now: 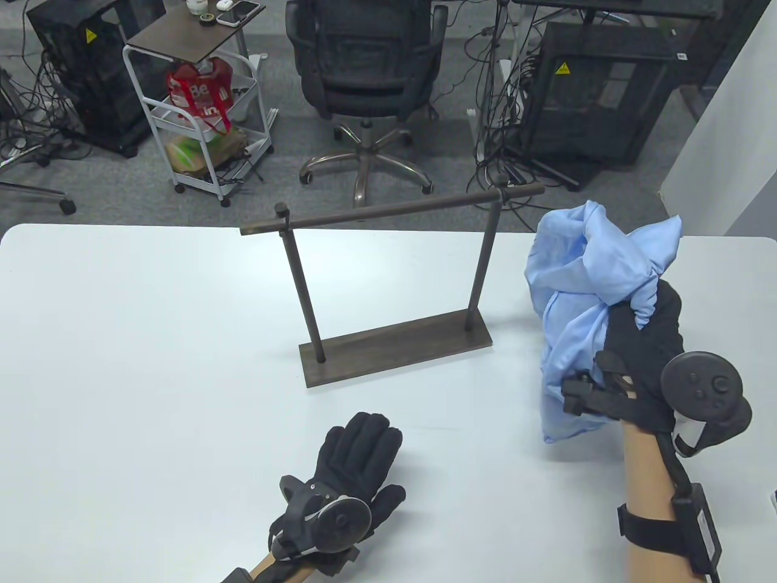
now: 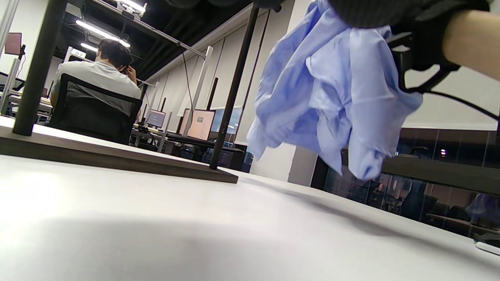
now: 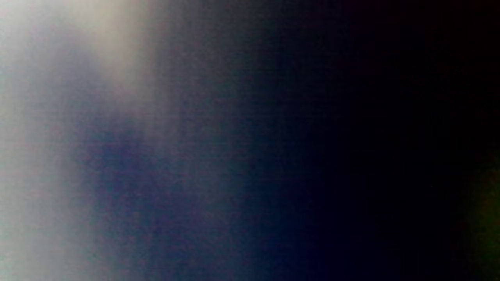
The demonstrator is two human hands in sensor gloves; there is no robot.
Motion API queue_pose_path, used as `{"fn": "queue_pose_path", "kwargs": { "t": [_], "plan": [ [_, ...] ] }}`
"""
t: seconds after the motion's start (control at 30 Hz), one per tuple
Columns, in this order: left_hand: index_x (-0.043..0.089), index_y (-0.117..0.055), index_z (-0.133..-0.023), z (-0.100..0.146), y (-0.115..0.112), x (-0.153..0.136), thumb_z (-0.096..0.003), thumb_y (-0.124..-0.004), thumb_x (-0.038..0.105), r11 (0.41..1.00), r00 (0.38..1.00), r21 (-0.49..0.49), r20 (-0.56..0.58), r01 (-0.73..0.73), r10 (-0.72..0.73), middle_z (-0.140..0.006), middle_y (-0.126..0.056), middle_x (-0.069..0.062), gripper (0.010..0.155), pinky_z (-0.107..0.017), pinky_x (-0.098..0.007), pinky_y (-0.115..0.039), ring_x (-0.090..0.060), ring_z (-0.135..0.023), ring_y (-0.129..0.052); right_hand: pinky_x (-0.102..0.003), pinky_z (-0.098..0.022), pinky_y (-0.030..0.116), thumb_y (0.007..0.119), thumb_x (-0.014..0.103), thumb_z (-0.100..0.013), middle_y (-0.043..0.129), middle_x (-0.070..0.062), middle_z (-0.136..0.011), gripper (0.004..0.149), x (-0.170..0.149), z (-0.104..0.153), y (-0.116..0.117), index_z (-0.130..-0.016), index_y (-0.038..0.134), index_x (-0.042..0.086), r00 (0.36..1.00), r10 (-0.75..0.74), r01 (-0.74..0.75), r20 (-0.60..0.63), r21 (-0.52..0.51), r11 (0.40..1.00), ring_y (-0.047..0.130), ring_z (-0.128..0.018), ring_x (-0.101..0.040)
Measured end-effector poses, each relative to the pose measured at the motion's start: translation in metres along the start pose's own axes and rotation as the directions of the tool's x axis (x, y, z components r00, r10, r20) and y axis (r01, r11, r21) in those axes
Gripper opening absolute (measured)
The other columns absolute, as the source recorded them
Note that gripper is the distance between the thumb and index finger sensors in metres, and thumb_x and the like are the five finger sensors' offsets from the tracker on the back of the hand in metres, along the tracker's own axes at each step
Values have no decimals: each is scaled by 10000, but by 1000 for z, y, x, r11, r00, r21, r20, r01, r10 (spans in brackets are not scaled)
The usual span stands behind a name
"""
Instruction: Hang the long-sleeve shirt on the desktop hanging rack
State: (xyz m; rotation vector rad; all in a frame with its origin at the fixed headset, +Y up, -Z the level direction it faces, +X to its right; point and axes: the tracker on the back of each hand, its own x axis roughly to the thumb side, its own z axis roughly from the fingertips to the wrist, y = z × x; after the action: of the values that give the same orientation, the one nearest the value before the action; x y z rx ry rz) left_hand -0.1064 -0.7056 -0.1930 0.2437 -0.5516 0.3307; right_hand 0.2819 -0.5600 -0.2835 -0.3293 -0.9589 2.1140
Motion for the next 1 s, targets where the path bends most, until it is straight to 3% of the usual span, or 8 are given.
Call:
{"fn": "queue_pose_path", "kwargs": {
  "t": [0.57,1.0],
  "plan": [
    [239,-344,-1099,0,0,-1,-419,-672,562,1000,1000,1,5,-4,4,-1173,-314,-51,821,-777,-651,-449,-340,-1123,-375,-462,-439,831,745,338,-566,813,-155,-846,520,96,-60,-11,-1003,514,179,979,93,-57,182,-196,979,930,-562,-290],
    [240,-344,-1099,0,0,0,-420,-671,562,1000,1000,-4,7,-4,4,-1173,-315,-51,820,-777,-651,-449,-342,-1123,-377,-511,-536,786,701,335,-582,743,-132,-935,520,177,-43,18,-1022,453,213,908,35,47,418,-184,982,884,-683,-325]
  ]
}}
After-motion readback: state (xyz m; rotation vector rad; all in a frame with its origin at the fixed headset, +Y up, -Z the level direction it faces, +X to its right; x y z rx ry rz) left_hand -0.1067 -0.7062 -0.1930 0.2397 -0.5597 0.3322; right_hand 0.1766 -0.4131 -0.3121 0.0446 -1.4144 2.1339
